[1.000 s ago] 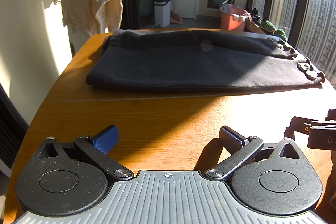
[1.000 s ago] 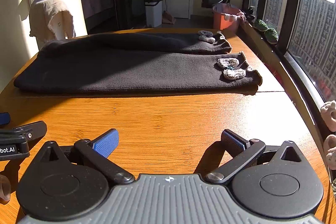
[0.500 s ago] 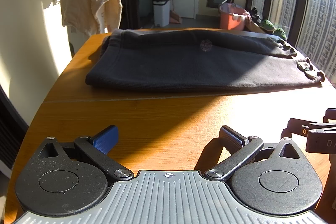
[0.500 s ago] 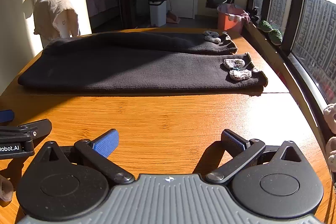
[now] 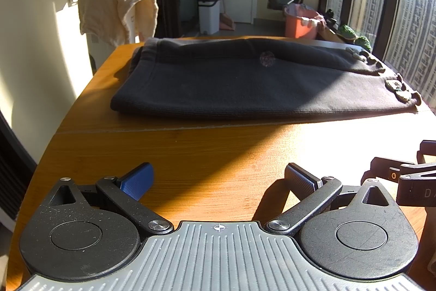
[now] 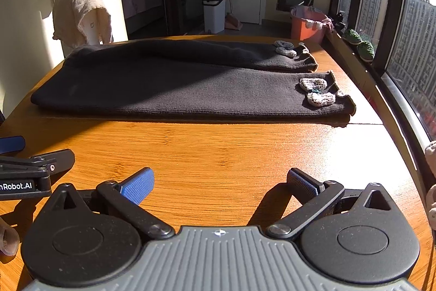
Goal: Fold clothes
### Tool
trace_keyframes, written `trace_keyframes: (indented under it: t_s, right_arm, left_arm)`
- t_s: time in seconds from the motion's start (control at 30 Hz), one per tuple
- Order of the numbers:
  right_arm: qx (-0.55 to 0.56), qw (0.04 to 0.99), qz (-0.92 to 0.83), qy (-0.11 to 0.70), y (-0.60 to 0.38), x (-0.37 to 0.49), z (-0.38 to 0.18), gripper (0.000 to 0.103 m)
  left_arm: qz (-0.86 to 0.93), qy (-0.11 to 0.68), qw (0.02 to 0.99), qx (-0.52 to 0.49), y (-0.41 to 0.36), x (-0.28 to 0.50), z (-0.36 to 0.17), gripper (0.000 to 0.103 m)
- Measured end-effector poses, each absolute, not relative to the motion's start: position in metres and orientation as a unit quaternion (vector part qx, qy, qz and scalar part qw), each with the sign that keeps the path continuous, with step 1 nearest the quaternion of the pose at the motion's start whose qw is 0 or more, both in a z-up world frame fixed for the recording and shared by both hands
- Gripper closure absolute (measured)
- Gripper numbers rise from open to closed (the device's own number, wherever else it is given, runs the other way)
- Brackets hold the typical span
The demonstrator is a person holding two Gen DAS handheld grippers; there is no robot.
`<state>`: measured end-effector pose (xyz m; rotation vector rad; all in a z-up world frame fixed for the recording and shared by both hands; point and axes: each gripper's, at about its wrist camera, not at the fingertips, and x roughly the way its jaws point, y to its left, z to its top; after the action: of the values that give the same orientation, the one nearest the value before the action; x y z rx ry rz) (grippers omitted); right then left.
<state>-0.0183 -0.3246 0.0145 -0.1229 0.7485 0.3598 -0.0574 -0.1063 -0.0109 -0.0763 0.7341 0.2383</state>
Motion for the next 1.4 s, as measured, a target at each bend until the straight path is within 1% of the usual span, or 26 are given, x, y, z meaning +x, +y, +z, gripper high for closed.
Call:
trace_keyframes:
  t_s: [0.27,0.37,0.47,0.57,0.63,0.83,0.9,0.93,1.17,1.4]
  right_arm:
    - [-0.061,0.911,0.180,0.366,-0.326,-0.017,0.016,0.000]
    - [-0.066,0.908,0.197,0.363,-0.329,-0.012,0.018,0.000]
    - [-0.058,0.920,0.203,0.330,-0.335,-0.001,0.028,0.000]
    - [0.006,0.941,0.215,0.262,-0.348,0.016,0.038,0.000]
    - [0.029,0.945,0.216,0.245,-0.349,0.035,0.042,0.000]
    - [-0.023,0.932,0.203,0.299,-0.323,0.090,0.036,0.000]
    - [-0.014,0.922,0.209,0.326,-0.321,0.099,0.027,0.000]
    - [-0.005,0.913,0.214,0.348,-0.321,0.103,0.021,0.000]
    - [-0.026,0.904,0.242,0.353,-0.329,0.083,0.016,0.000]
    - [-0.066,0.896,0.258,0.354,-0.343,0.039,0.016,0.000]
  left_arm:
    - [0.113,0.360,0.926,-0.035,-0.106,-0.057,-0.010,0.000]
    - [0.082,0.367,0.926,-0.034,-0.104,-0.053,-0.006,0.000]
    - [0.048,0.349,0.934,-0.057,-0.094,-0.043,0.008,0.000]
    - [0.034,0.331,0.941,-0.059,-0.084,-0.022,0.019,0.000]
    - [0.034,0.326,0.943,-0.054,-0.079,-0.005,0.022,0.000]
    - [0.034,0.356,0.931,-0.068,-0.066,0.041,0.008,0.000]
    - [0.035,0.372,0.924,-0.080,-0.061,0.047,-0.001,0.000]
    - [0.035,0.368,0.926,-0.080,-0.060,0.046,-0.004,0.000]
    - [0.022,0.373,0.927,-0.037,-0.070,0.026,-0.006,0.000]
    - [-0.036,0.399,0.913,-0.081,-0.063,-0.021,0.007,0.000]
